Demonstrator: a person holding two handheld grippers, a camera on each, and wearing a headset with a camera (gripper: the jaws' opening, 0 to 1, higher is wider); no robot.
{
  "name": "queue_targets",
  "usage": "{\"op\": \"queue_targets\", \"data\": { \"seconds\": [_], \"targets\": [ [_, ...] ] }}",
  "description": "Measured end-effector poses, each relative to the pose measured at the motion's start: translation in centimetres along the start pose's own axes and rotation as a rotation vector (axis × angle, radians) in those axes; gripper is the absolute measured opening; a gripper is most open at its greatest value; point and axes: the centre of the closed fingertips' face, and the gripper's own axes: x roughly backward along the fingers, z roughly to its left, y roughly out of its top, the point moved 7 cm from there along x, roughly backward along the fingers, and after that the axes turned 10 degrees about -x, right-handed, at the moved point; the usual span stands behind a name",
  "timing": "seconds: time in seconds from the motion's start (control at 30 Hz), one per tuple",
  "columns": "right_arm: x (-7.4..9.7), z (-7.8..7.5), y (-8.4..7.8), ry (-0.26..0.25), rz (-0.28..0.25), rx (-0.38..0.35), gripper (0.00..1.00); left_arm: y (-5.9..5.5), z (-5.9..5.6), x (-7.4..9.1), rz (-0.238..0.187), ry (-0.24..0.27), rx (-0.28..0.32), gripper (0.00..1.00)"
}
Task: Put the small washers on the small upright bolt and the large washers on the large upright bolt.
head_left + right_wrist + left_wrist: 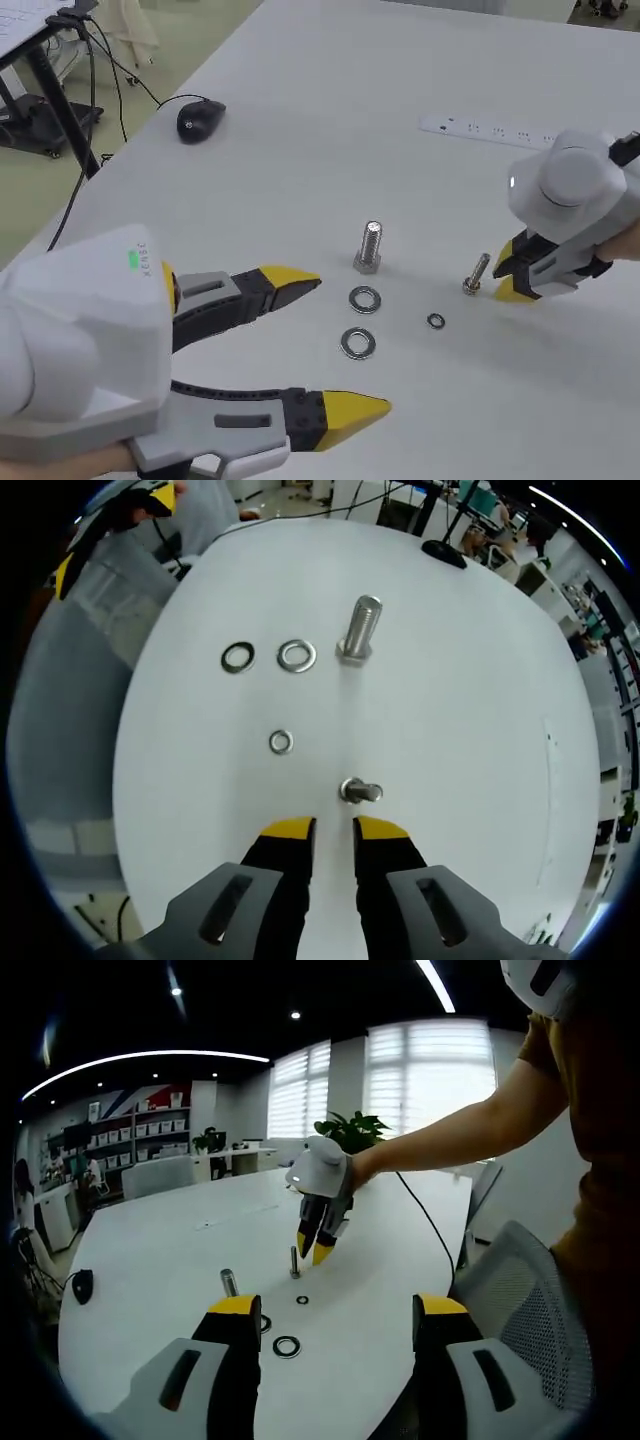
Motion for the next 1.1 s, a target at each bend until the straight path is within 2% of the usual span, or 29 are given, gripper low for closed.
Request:
{"op": "queue_targets", "data": {
  "seconds": [0.27,0.5,0.8,1.1],
  "targets": [
    [-0.8,3.0,-0.3,0.036,-0.005,0.011,0.16,0.4,-0.6,0.5,0.005,-0.001,-0.017,0.6],
    [-1.9,4.3,0.7,0.068,-0.004,0.028,0.15,0.7,-0.9,0.7,0.0,0.002,-0.027,0.6],
    [-2.9,4.1,2.9,0.087,-0.013,0.071,0.15,0.7,-0.9,1.0,0.0,0.014,-0.025,0.61],
    [-4.2,3.2,4.1,0.103,0.006,0.102,0.16,0.6,-0.8,1.2,-0.003,0.028,-0.014,0.6]
  ]
}}
